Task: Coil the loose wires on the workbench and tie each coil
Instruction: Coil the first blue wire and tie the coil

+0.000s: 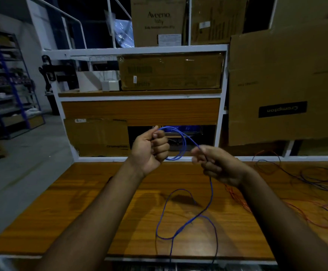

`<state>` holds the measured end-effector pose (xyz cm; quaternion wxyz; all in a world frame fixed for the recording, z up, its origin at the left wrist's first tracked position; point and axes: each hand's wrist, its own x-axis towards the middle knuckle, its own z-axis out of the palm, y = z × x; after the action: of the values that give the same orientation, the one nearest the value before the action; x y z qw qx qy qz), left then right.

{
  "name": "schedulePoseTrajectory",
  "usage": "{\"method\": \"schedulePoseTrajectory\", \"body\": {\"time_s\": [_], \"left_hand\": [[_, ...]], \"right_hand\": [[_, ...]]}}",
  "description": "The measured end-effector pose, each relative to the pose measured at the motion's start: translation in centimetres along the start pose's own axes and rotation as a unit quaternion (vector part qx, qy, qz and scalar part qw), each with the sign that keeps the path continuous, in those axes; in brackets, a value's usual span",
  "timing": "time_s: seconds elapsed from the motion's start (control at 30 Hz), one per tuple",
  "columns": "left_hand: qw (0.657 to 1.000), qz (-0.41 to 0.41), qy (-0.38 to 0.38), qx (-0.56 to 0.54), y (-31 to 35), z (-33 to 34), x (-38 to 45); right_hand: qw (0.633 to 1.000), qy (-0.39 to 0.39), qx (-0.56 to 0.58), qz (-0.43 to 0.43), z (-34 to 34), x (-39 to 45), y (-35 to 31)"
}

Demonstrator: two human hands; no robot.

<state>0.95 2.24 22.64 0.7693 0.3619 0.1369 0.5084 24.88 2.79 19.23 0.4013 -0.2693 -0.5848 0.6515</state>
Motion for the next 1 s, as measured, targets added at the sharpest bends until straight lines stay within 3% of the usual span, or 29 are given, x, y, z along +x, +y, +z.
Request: {"method": "schedulePoseTrajectory", "body": {"time_s": [0.07, 0.23, 0.3, 0.37, 0.47, 0.53, 0.67, 0.73, 1.0], "left_hand": [[1.000, 0.011, 0.012, -0.007, 0.3, -0.2, 0.1], [0.999, 0.028, 0.022, -0.002, 0.8, -0.3, 0.6], [0.999, 0.026, 0.023, 0.013, 0.6, -0.2, 0.8], [0.999, 0.024, 0.018, 0.021, 0.3, -0.1, 1.2], [0.999, 0.027, 0.029, 0.036, 0.0, -0.2, 1.7], [0.998, 0.029, 0.034, 0.043, 0.0, -0.5, 1.8], [0.997, 0.033, 0.035, 0.068, -0.1, -0.6, 1.4], [0.995, 0.037, 0.037, 0.082, -0.3, -0.2, 1.1], [0.981, 0.046, 0.048, 0.180, -0.8, 0.9, -0.3]], "right_hand": [[0.998, -0.013, 0.048, 0.029, -1.9, -1.1, 2.4], [0.990, 0.113, -0.018, 0.081, -1.4, -2.6, 7.2], [0.974, 0.197, -0.091, 0.070, 0.7, -2.3, 7.7], [0.931, 0.263, -0.248, 0.058, 3.6, -2.0, 7.4], [0.840, 0.214, -0.496, 0.054, 7.5, -2.3, 5.3], [0.795, 0.161, -0.585, 0.022, 9.7, -2.9, 3.5], [0.776, 0.068, -0.626, -0.034, 12.8, -4.0, -1.3], [0.751, 0.035, -0.657, -0.061, 13.4, -3.8, -3.1], [0.609, 0.156, -0.733, -0.260, 11.6, -1.7, -6.0]]}}
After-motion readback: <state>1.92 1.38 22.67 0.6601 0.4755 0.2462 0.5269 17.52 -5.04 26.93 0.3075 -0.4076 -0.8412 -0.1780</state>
